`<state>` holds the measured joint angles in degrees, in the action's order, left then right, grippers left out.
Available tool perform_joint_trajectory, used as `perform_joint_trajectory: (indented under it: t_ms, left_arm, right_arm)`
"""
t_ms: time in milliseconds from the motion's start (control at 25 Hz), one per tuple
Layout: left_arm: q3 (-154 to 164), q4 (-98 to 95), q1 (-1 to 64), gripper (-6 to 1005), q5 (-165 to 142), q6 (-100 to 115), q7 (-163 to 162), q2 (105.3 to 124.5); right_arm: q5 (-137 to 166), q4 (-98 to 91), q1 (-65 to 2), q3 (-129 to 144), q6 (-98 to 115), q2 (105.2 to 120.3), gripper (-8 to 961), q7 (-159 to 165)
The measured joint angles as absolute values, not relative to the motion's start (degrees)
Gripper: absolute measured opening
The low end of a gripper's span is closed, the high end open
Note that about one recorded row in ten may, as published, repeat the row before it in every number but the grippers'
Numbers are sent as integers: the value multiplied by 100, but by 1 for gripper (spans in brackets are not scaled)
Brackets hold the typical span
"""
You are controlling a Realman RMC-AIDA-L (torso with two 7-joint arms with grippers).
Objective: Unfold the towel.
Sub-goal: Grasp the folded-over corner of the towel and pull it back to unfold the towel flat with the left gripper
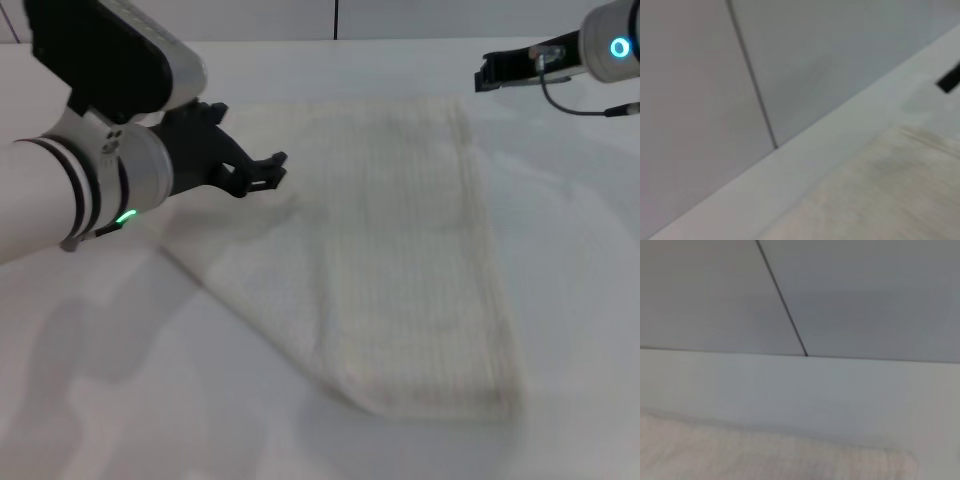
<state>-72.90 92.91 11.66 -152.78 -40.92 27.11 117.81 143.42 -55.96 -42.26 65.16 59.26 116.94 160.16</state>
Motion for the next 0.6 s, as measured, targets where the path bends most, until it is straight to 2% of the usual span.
perform_joint_trajectory:
  t_ms: [400, 600]
  left_arm:
    - [-7346, 8535, 1757, 852, -14563, -4443, 3122, 11822]
    - [-7066, 8270, 1877, 849, -14537, -4191, 3143, 11839]
  right_arm:
    - [14509, -4152, -5111, 6483, 5757, 11493, 1, 16024]
    - [14601, -3695, -5357, 6531, 5458, 11499, 3, 15994]
